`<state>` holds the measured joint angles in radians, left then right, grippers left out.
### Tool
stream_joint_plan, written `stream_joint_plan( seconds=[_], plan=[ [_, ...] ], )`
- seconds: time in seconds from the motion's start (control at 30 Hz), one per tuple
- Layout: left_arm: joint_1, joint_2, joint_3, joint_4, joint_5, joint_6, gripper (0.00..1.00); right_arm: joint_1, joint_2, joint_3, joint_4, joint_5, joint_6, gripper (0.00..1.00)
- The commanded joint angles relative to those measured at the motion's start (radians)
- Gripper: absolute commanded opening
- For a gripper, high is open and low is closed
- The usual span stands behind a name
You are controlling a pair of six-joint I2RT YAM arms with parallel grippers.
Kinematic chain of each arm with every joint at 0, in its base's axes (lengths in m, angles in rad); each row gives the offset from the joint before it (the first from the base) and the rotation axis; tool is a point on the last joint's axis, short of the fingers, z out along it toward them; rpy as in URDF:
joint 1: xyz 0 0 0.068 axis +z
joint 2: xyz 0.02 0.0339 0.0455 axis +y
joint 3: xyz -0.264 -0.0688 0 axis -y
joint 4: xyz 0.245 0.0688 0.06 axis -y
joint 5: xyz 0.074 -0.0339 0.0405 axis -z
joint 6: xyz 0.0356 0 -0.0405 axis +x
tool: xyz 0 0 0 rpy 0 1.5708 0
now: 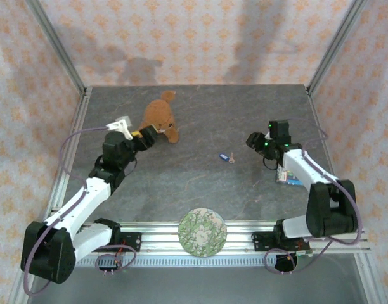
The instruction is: Remove the keys from the keyring
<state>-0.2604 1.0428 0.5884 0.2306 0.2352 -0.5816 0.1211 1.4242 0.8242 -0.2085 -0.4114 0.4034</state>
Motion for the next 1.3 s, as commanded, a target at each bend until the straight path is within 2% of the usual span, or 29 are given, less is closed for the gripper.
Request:
stream_joint_plan(
  seconds=[0.0, 0.17, 0.27, 0.4, 0.63, 0.83, 1.13, 1.27],
  plan=[
    [-0.093, 0.016, 0.028, -0.076, 0.021, -0.013, 0.77, 0.036, 0.07, 0.049, -0.037, -0.086, -0.017, 0.49],
    [-0.258, 0.074, 0.063, -0.09, -0.038, 0.029, 0.75, 0.086, 0.135, 0.064, -0.025, -0.102, -0.032, 0.48],
    [-0.295, 0.128, 0.107, -0.112, -0.028, 0.068, 0.69, 0.098, 0.162, 0.063, -0.018, -0.105, -0.034, 0.52],
    [-0.321, 0.19, 0.145, -0.099, -0.005, 0.075, 0.67, 0.105, 0.196, 0.052, 0.012, -0.137, -0.027, 0.52],
    [-0.336, 0.25, 0.166, -0.067, 0.013, 0.062, 0.66, 0.132, 0.234, 0.056, 0.017, -0.153, -0.042, 0.43],
    [-0.342, 0.271, 0.159, -0.044, 0.02, 0.049, 0.65, 0.153, 0.262, 0.075, 0.012, -0.149, -0.054, 0.4],
    [-0.346, 0.289, 0.146, -0.015, 0.027, 0.041, 0.63, 0.204, 0.288, 0.11, -0.026, -0.105, -0.082, 0.21],
    [-0.347, 0.288, 0.138, -0.006, 0.023, 0.041, 0.63, 0.215, 0.282, 0.112, -0.028, -0.091, -0.087, 0.2]
  ],
)
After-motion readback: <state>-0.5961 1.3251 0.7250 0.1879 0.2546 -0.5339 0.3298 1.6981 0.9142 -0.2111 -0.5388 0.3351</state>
